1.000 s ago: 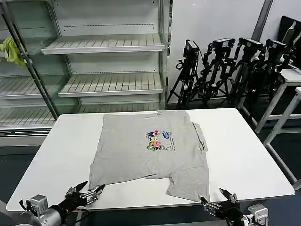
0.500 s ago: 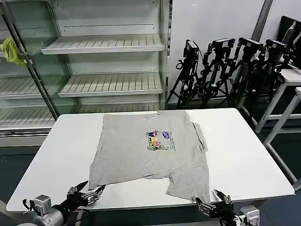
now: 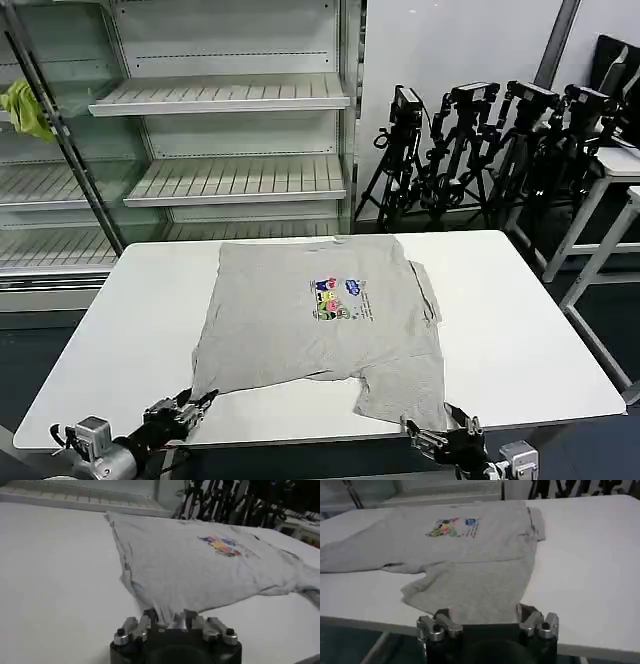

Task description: Fold and organize the clothes.

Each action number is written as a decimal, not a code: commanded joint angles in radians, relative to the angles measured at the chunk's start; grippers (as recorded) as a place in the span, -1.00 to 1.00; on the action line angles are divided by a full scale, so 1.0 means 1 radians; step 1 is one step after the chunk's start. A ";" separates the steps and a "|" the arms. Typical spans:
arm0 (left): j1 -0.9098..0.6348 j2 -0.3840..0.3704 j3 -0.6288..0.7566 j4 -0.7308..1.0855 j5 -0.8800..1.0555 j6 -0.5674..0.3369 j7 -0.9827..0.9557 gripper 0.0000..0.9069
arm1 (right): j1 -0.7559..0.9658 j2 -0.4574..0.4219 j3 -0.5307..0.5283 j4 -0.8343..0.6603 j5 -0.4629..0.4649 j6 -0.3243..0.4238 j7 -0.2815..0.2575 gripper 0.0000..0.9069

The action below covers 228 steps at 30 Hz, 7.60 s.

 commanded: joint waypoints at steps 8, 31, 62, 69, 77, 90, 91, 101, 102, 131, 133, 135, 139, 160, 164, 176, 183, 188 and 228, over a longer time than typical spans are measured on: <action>0.002 -0.001 0.001 0.002 0.010 -0.003 0.003 -0.89 | -0.035 0.001 -0.003 -0.008 -0.021 0.006 -0.009 -0.98; 0.001 -0.013 -0.012 0.002 0.036 -0.012 0.028 -0.91 | -0.074 -0.017 0.056 0.039 -0.058 0.035 -0.024 -1.00; 0.249 0.076 -0.247 -0.169 0.000 -0.010 0.015 -0.91 | -0.212 -0.131 0.364 0.246 0.053 0.063 -0.006 -1.00; 0.039 0.060 -0.191 -0.106 -0.015 -0.030 0.012 -0.91 | 0.093 -0.119 0.210 0.142 0.037 0.078 -0.001 -1.00; -0.100 0.069 -0.142 -0.021 -0.028 -0.046 0.024 -0.91 | 0.323 -0.179 0.033 -0.001 0.047 0.082 0.004 -1.00; -0.307 0.128 0.064 0.143 -0.023 -0.059 0.029 -0.91 | 0.611 -0.326 -0.209 -0.209 0.064 0.134 -0.047 -1.00; -0.318 0.134 0.074 0.152 -0.022 -0.059 0.028 -0.91 | 0.631 -0.335 -0.223 -0.220 0.064 0.138 -0.051 -1.00; -0.439 0.176 0.165 0.215 -0.026 -0.058 0.031 -0.91 | 0.906 -0.331 -0.430 -0.319 0.073 0.155 -0.063 -1.00; -0.447 0.178 0.171 0.218 -0.027 -0.058 0.031 -0.91 | 0.927 -0.329 -0.446 -0.328 0.073 0.155 -0.065 -1.00; -0.596 0.180 0.329 0.292 -0.010 -0.062 0.032 -0.91 | 1.073 -0.255 -0.644 -0.447 0.022 0.157 -0.069 -1.00; -0.604 0.178 0.341 0.300 -0.005 -0.063 0.033 -0.91 | 1.073 -0.252 -0.642 -0.454 0.021 0.157 -0.069 -1.00; -0.615 0.175 0.349 0.309 -0.003 -0.064 0.032 -0.91 | 1.074 -0.250 -0.641 -0.461 0.017 0.158 -0.069 -1.00; -0.633 0.169 0.368 0.325 0.003 -0.066 0.032 0.53 | 1.071 -0.246 -0.640 -0.464 0.004 0.156 -0.066 -0.76; -0.597 0.185 0.313 0.342 0.042 -0.081 0.029 1.00 | 0.929 -0.283 -0.413 -0.419 0.019 0.113 -0.038 1.00; -0.508 0.211 0.226 0.282 0.029 -0.079 0.030 1.00 | 0.754 -0.337 -0.331 -0.272 0.036 0.093 -0.030 1.00; -0.392 0.225 0.222 0.196 -0.097 0.009 -0.022 1.00 | 0.510 -0.338 -0.234 -0.143 0.066 0.043 0.009 1.00; -0.404 0.195 0.235 0.213 -0.063 0.005 -0.012 1.00 | 0.526 -0.264 -0.260 -0.199 0.026 0.048 0.004 1.00; -0.422 0.179 0.238 0.229 -0.059 0.001 -0.010 1.00 | 0.552 -0.217 -0.285 -0.254 -0.005 0.064 -0.008 1.00; -0.428 0.166 0.249 0.255 -0.010 -0.028 0.029 -0.80 | 0.588 -0.098 -0.347 -0.397 -0.117 0.128 -0.050 -1.00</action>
